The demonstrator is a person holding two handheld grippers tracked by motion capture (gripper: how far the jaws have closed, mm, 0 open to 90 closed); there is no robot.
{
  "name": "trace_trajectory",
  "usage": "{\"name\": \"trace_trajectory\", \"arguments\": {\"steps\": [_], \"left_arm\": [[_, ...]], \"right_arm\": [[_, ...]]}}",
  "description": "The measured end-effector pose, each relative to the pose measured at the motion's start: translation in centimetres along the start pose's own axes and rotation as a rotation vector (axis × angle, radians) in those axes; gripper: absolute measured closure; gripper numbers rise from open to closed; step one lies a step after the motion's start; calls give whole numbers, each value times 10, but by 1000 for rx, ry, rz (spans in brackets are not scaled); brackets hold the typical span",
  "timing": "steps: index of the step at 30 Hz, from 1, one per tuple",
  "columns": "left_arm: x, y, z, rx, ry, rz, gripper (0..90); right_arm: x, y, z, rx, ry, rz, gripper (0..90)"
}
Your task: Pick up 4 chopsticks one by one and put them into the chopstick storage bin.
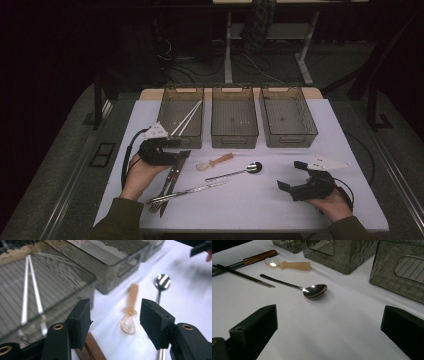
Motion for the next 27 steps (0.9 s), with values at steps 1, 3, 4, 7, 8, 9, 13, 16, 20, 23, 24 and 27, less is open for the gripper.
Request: {"name": "trace_trajectory", "arguments": {"steps": [1, 3, 4, 7, 8, 9, 13, 16, 20, 23, 24, 27], "left_arm": [[4, -1, -1, 1, 3, -8, 418], [12, -4, -4, 4, 15, -17, 444], [16, -5, -6, 2, 22, -25, 450], [26, -8, -13, 0, 45, -38, 491], [30, -9, -15, -2, 51, -44, 507], [33, -9, -17, -10, 65, -44, 529], [43, -12, -23, -33, 102, -52, 614], [50, -15, -26, -34, 104, -63, 667], [57, -17, -33, -58, 112, -86, 730], [61, -17, -40, -82, 117, -103, 757], [62, -17, -43, -93, 116, -104, 764], [66, -16, -50, -124, 120, -122, 791]], "right_arm": [[0, 0, 0, 0, 0, 0, 4], [0, 0, 0, 1, -1, 0, 4], [0, 0, 0, 1, -1, 0, 4], [-1, -1, 0, 0, -1, -1, 4], [-1, -1, 0, 0, -3, -1, 4], [-1, 0, 0, 0, -4, -2, 3], [-3, 0, -1, -4, -10, 0, 4], [-3, 0, -1, -4, -11, 1, 4], [-3, 0, -1, -3, -11, 1, 4], [-3, 0, -1, -3, -11, 0, 4], [-3, 0, -1, -3, -11, 0, 4], [-3, 0, -1, -4, -11, 0, 4]]}}
Point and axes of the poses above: each handheld gripper's, and its own axes: y roughly forward along the jaws, z roughly out of its top, x roughly to its right, the point moved 8 cm from there along y, roughly forward along the jaws, and after that the axes turned 15 degrees about y, right-handed, at the moved point
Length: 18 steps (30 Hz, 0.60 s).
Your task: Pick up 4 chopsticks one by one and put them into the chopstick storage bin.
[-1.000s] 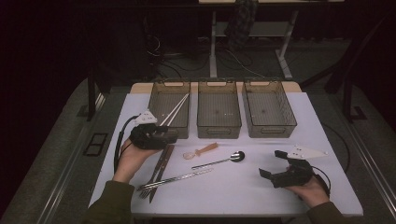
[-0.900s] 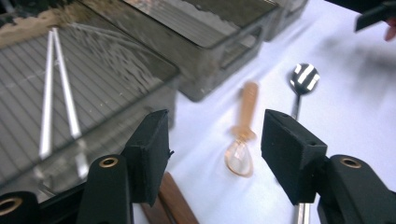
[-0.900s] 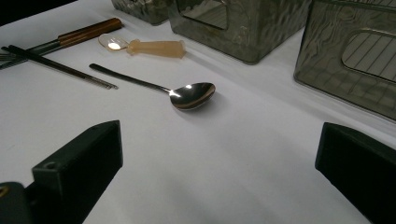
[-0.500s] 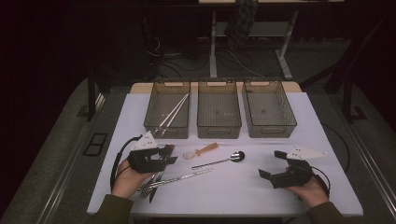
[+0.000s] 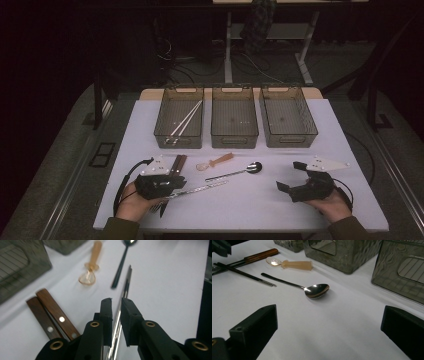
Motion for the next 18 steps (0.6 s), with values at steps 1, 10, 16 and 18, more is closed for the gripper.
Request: {"name": "trace_trajectory", "arguments": {"steps": [1, 10, 16, 18], "left_arm": [[1, 1, -2, -12, 4, -4, 795], [10, 13, -11, -72, 18, -60, 802], [11, 17, -15, -100, 29, -65, 804], [10, 17, -16, -107, 36, -61, 804]], "right_arm": [[0, 0, 0, 0, 1, 0, 4], [1, 0, 0, 0, 1, -3, 4], [1, 0, 0, 2, 4, -3, 4], [1, 0, 0, 2, 4, -3, 4]]}}
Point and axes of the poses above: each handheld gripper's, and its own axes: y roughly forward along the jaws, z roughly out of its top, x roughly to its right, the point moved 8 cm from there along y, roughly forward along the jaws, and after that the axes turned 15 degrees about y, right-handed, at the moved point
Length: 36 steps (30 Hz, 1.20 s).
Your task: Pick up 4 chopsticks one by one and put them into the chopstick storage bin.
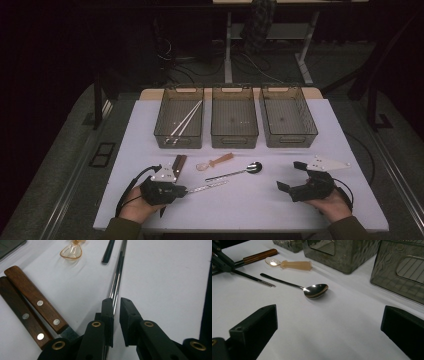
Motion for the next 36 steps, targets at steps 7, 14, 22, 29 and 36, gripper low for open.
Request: {"name": "trace_trajectory", "arguments": {"steps": [7, 14, 22, 29, 36], "left_arm": [[0, 1, -1, -5, 8, 2, 803], [-1, 1, -1, 6, 8, -5, 802], [0, 2, -1, 2, 19, -10, 802], [1, 2, 0, -1, 31, -11, 799], [1, 2, 0, 5, 38, -17, 797]], "right_arm": [[0, 0, 0, 0, 1, 0, 4], [0, 0, 0, 1, 0, 1, 4], [0, -1, 0, 3, 3, 0, 4], [0, -1, 0, 3, 3, 1, 4], [0, -1, 0, 2, 2, 1, 4]]}}
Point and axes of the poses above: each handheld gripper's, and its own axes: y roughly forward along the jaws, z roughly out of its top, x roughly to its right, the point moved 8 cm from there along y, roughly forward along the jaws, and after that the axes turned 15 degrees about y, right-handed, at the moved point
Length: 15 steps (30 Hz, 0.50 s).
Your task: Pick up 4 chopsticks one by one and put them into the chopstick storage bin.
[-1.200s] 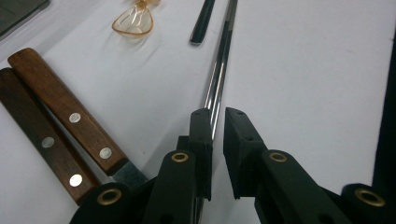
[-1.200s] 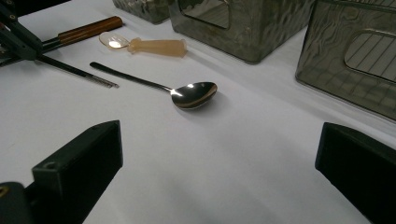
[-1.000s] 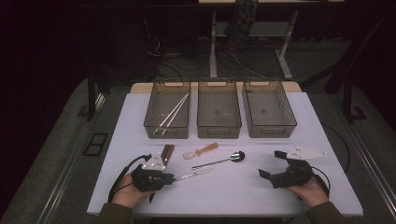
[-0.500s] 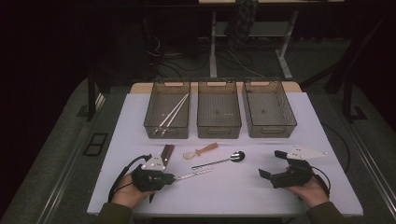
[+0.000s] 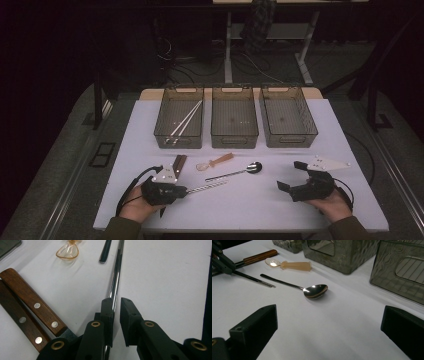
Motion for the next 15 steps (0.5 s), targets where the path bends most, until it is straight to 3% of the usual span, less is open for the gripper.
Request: {"name": "trace_trajectory", "arguments": {"steps": [2, 5, 15], "left_arm": [[0, 0, 0, -4, 10, 5, 797], [0, 5, -5, -50, 34, 12, 793], [-1, 5, -5, -37, 28, -3, 794]], "right_arm": [[0, 0, 0, 1, 1, 0, 4], [0, 0, 0, 1, 1, 0, 4], [0, 0, 0, 1, 2, 0, 4]]}}
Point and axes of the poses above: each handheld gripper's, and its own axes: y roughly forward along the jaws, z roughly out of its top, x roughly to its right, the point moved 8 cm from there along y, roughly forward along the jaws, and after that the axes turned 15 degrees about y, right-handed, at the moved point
